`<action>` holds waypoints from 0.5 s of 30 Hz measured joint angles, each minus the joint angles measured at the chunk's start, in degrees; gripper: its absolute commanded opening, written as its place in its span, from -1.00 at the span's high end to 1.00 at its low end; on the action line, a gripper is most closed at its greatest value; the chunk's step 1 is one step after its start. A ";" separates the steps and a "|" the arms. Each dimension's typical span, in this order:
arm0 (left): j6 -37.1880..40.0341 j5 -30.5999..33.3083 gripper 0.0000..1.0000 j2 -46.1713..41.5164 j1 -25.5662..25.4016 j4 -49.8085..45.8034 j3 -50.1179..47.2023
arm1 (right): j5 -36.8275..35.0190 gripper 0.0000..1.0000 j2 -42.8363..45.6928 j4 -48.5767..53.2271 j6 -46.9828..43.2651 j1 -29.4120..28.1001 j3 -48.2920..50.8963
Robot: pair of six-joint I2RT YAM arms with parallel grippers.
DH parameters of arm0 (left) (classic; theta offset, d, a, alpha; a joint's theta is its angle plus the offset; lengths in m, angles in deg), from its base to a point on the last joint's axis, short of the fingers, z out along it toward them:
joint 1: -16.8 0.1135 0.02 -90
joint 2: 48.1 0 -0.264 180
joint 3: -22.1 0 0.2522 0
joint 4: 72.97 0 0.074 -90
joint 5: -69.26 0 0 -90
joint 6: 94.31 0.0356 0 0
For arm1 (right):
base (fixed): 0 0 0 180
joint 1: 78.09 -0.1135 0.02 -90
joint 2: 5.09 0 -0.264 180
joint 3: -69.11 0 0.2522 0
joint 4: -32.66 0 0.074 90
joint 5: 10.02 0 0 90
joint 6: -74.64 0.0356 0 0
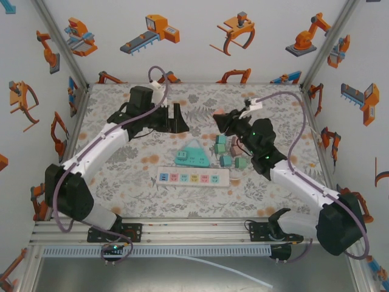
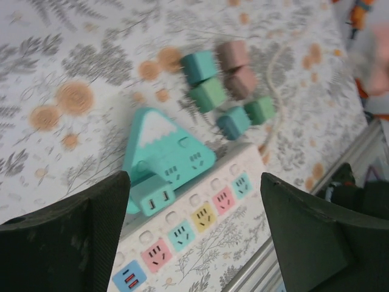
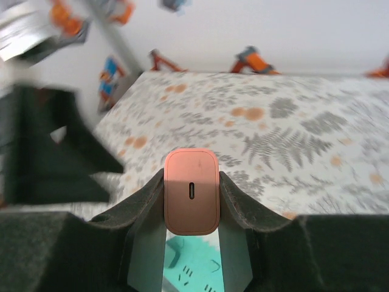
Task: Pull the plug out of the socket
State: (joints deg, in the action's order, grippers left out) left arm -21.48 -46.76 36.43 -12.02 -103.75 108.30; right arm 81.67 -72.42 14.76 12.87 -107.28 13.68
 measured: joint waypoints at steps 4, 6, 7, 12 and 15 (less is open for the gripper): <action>2.43 -7.56 -0.82 -5.11 -0.76 7.45 -4.15 | -3.10 0.96 -1.49 1.49 11.17 6.58 1.20; 3.45 -10.29 -0.94 -6.99 -1.27 10.49 -5.84 | -3.96 0.92 -3.58 2.10 15.17 8.98 1.33; 3.78 -11.19 -1.00 -7.52 -1.44 11.37 -6.23 | -4.22 0.92 -4.68 2.27 16.61 9.88 1.33; 5.53 -15.43 -0.94 -8.39 -2.43 14.47 -6.58 | -3.91 0.86 -12.74 2.32 23.91 14.75 1.27; 6.51 -16.37 -0.94 -8.44 -2.84 14.91 -6.58 | -2.51 0.81 -18.80 2.34 26.64 16.72 0.44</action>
State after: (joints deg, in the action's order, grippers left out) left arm -14.97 -63.13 28.00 -14.86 -88.84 101.72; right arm 79.16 -91.21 17.10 39.51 -90.56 14.12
